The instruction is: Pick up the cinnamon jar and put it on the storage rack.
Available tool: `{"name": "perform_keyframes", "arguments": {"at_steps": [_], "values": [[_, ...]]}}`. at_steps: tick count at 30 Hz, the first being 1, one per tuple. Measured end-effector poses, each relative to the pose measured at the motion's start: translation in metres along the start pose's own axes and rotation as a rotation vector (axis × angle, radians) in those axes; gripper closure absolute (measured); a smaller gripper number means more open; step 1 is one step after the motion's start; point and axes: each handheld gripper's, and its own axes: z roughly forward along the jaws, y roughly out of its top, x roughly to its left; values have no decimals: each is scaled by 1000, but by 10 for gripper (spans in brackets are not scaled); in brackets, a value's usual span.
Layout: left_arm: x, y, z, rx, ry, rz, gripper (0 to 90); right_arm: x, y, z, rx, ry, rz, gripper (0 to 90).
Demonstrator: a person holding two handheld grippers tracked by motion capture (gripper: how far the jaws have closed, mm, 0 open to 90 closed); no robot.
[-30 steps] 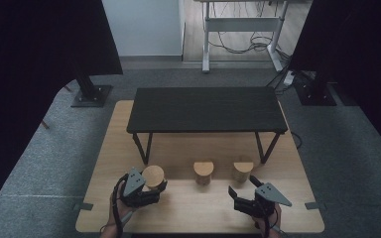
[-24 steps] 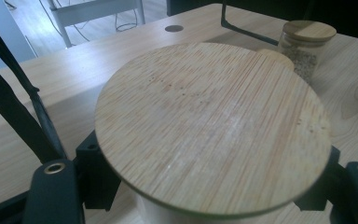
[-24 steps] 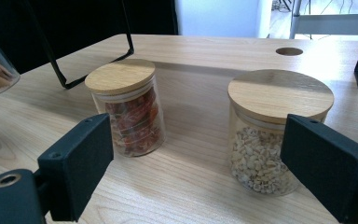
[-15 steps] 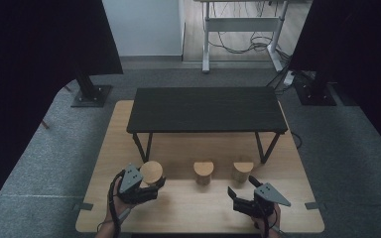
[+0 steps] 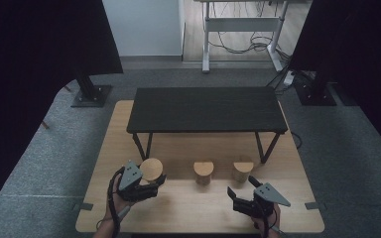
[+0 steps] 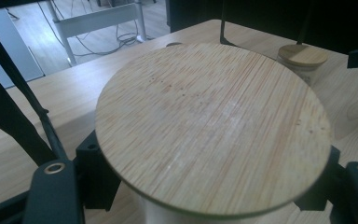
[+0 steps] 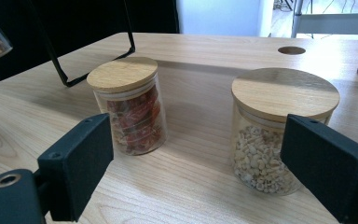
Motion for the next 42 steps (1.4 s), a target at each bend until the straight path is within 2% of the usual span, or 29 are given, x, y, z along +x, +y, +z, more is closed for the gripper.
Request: {"name": "perform_keyframes", "arguments": {"at_steps": [21, 27, 42], "values": [[6, 19, -7, -15, 4, 6, 255, 1, 0, -1, -5, -6, -1, 89], [12, 29, -12, -28, 22, 16, 256, 1, 0, 0, 0, -7, -5, 89], [14, 45, -15, -48, 30, 30, 255, 2, -1, 1, 3, -11, -17, 89]]}}
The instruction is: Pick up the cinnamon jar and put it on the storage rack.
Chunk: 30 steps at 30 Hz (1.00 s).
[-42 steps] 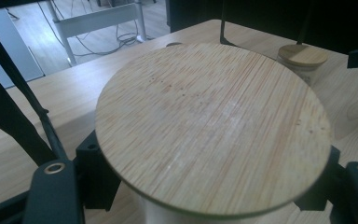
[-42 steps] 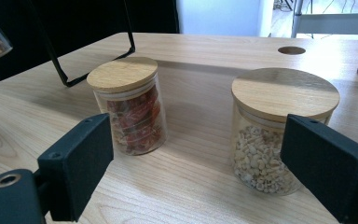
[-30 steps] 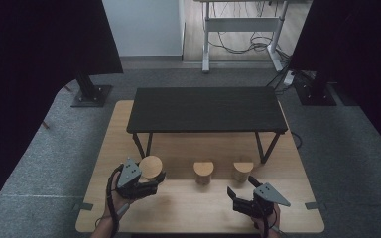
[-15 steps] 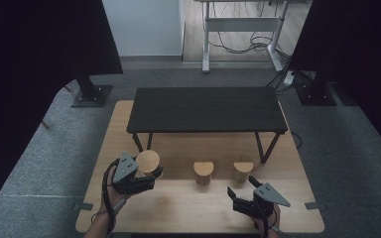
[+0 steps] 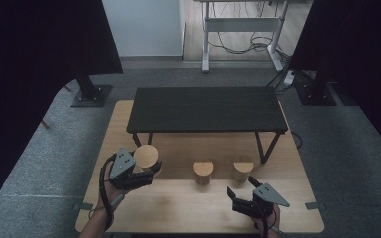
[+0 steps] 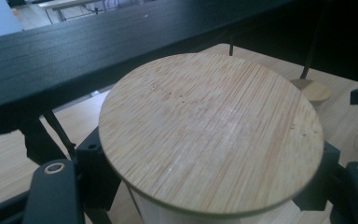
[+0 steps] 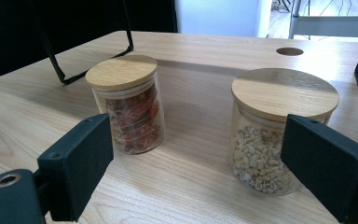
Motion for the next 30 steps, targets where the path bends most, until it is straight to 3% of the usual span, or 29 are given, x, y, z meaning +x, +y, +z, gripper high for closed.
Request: {"name": "perform_keyframes", "arguments": {"at_steps": [30], "values": [[-3, 31, 5, -31, 14, 38, 256, -1, 0, 0, 0, -4, -12, 88]]}}
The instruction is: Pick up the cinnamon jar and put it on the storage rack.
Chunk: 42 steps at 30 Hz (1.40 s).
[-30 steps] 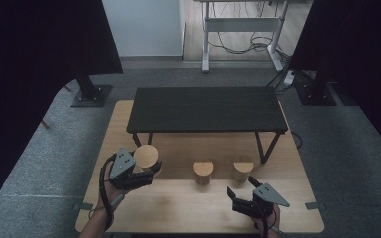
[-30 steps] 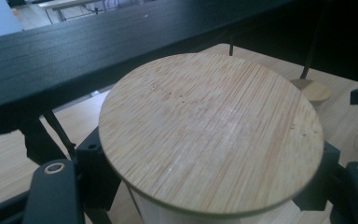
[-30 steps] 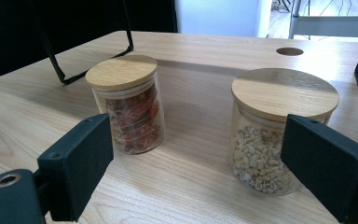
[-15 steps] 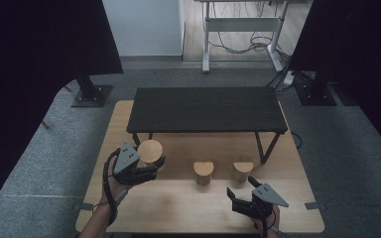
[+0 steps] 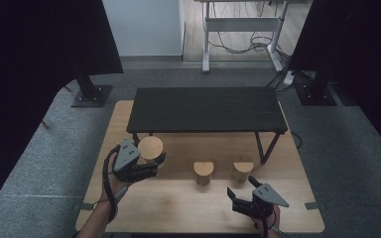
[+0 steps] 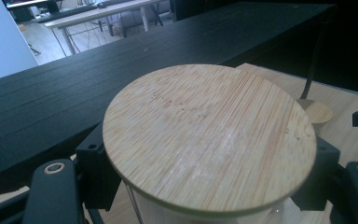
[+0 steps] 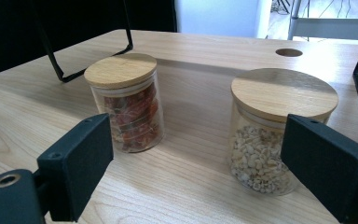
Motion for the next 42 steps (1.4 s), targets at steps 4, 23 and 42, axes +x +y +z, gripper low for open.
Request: {"name": "perform_keyframes", "arguments": {"at_steps": [4, 23, 42], "values": [[1, 4, -1, -5, 2, -3, 256, 0, 0, 0, -2, -1, 0, 88], [8, 15, -2, -18, 14, -6, 256, -1, 0, 0, -5, 7, -4, 88], [11, 28, -5, -31, 22, 10, 253, 0, 0, 0, -4, 9, -7, 88]]}}
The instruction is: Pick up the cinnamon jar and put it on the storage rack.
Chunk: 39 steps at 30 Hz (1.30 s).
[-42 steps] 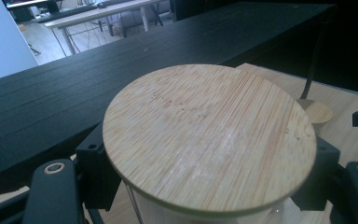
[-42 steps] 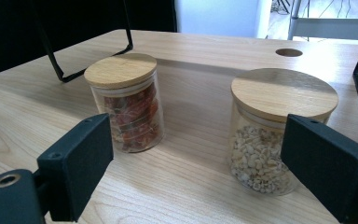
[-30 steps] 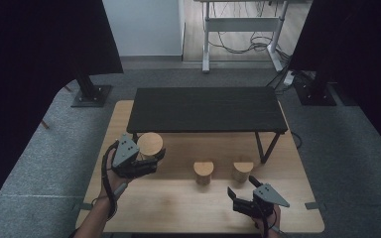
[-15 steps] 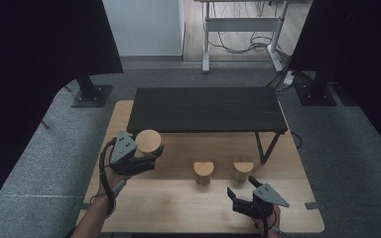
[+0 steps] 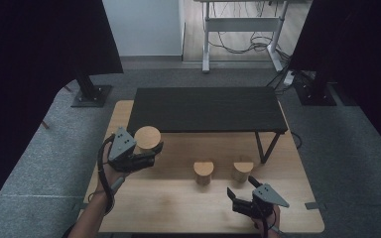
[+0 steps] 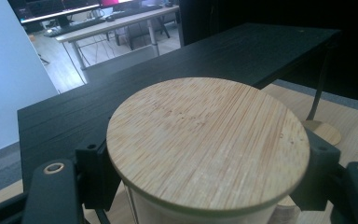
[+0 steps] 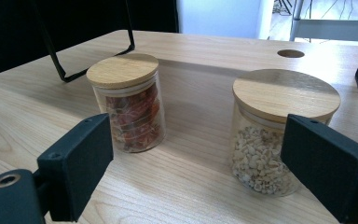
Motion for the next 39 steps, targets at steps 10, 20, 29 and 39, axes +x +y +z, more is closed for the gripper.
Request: {"name": "perform_keyframes", "arguments": {"at_steps": [10, 20, 29, 39], "values": [[1, 1, 0, 1, 3, -2, 253, 1, 0, 0, 3, -1, -2, 88], [4, 4, 1, 1, 9, 2, 252, 1, -1, 1, 6, -3, -7, 88], [4, 7, 1, 1, 12, 6, 252, 2, -1, 1, 10, -6, -16, 88], [4, 14, 2, -7, 16, 19, 252, 3, -2, 2, 15, -2, -24, 87]]}}
